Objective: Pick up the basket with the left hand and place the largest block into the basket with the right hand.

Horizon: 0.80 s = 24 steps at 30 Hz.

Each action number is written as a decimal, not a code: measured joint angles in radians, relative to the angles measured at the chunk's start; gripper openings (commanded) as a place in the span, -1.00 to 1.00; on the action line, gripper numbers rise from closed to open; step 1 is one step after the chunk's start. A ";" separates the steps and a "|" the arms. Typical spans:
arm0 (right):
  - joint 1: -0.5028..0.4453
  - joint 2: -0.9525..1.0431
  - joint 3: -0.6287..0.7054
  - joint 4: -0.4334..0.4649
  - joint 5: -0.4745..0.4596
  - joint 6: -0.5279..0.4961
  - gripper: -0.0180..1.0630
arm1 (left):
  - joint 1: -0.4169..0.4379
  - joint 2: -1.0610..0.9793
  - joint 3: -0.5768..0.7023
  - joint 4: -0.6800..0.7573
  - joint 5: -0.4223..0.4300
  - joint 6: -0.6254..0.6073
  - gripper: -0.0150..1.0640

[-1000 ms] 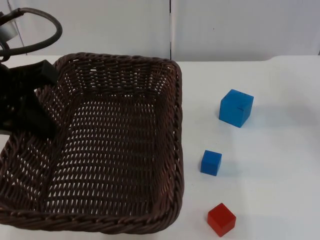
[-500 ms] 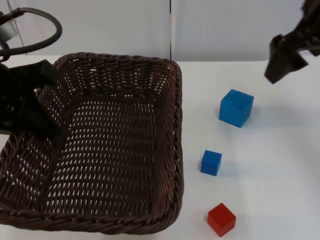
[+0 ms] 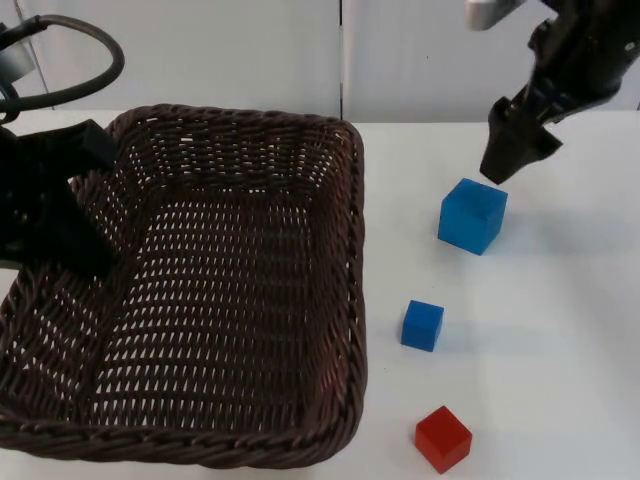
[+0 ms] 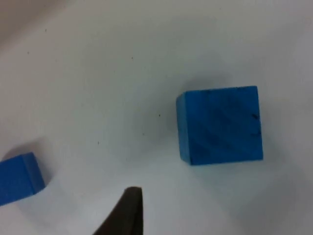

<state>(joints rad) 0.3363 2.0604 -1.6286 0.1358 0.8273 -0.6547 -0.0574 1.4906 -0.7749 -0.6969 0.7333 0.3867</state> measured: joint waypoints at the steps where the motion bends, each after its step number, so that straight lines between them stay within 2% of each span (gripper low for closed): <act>1: 0.000 0.000 0.000 0.000 0.000 0.000 0.98 | 0.000 0.000 0.000 0.000 0.000 0.000 -0.98; 8: 0.000 0.088 -0.041 0.004 -0.023 -0.033 0.98 | 0.000 0.000 0.000 0.000 0.000 0.000 -0.98; 14: 0.000 0.156 -0.044 0.007 -0.086 -0.063 0.98 | 0.000 0.000 0.000 0.000 0.000 0.000 -0.98; 24: 0.000 0.238 -0.046 0.084 -0.186 -0.109 0.96 | 0.000 0.000 0.000 0.000 0.000 0.000 -0.98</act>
<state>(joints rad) 0.3363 2.2979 -1.6748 0.2194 0.6416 -0.7636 -0.0574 1.4906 -0.7749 -0.6969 0.7333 0.3867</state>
